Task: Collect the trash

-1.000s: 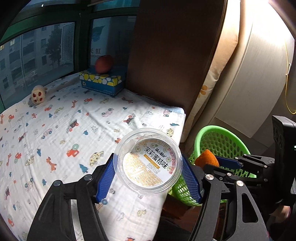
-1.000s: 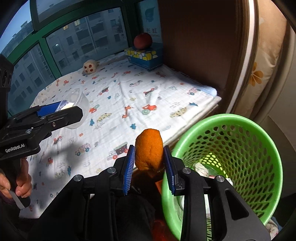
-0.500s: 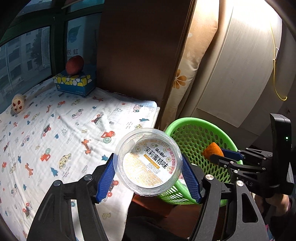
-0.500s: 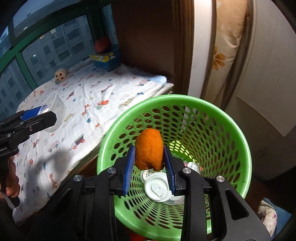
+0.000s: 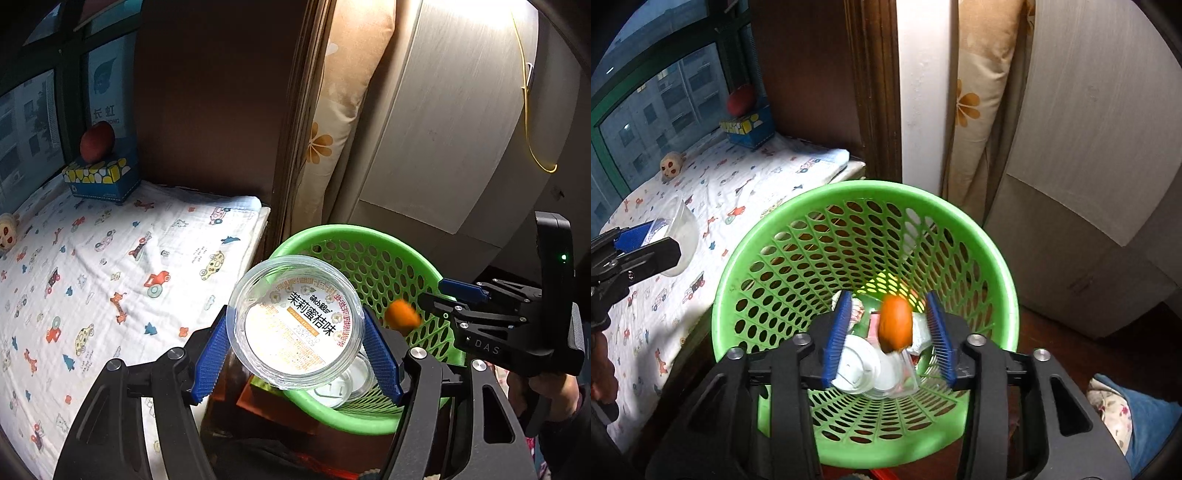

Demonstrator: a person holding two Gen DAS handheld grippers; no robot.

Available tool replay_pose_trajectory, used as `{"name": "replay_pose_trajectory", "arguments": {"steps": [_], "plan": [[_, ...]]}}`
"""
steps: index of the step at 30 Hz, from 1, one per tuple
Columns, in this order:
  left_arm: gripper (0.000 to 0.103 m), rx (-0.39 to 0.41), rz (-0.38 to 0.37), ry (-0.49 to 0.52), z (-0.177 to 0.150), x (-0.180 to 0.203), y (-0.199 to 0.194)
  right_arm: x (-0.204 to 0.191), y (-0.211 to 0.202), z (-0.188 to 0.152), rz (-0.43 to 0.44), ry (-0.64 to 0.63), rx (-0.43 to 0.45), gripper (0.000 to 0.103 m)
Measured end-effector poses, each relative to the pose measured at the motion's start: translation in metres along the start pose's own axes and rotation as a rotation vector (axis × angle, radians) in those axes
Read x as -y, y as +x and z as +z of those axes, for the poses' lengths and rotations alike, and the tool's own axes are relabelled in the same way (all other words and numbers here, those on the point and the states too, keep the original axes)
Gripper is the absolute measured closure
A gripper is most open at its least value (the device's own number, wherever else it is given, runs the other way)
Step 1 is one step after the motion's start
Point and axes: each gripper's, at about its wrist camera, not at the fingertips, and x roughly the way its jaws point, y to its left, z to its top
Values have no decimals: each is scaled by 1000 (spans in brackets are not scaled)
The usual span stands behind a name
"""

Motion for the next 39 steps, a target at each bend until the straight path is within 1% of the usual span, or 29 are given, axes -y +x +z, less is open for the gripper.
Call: {"name": "replay_pose_trajectory", "arguments": {"steps": [2, 4, 12, 14, 19, 23, 26, 27, 28, 30, 33, 34, 38, 39], "plan": [[37, -7, -3, 5, 1, 5, 4, 3, -3, 0, -2, 1, 7, 49], [37, -15, -7, 8, 1, 9, 8, 4, -7, -1, -9, -3, 16, 48], [37, -36, -9, 6, 2, 16, 17, 12, -28, -3, -16, 15, 55, 31], [37, -40, -10, 5, 3, 16, 18, 14, -32, -4, -18, 22, 60, 29], [37, -46, -21, -5, 3, 17, 20, 17, -41, -8, -17, 45, 66, 22], [37, -52, -29, -8, 2, 21, 20, 16, -47, -10, -42, 44, 79, 16], [36, -54, -37, -13, 2, 21, 20, 14, -49, -11, -54, 36, 81, 15], [35, -53, -39, -14, 1, 22, 20, 13, -50, -11, -56, 34, 83, 14], [31, -53, -41, -15, 1, 22, 19, 13, -50, -12, -58, 33, 83, 14], [26, -45, -32, -15, 1, 22, 17, 12, -52, -13, -59, 37, 86, 13], [25, -39, -34, -12, 1, 23, 12, 12, -52, -14, -50, 42, 88, 12], [22, -36, -31, -12, 1, 22, 11, 11, -52, -14, -48, 42, 87, 12], [17, -15, -2, -15, -1, 19, 1, 6, -55, -14, -40, 42, 96, 9], [15, -10, 11, -14, -2, 18, -1, 4, -55, -14, -34, 43, 97, 8]]}}
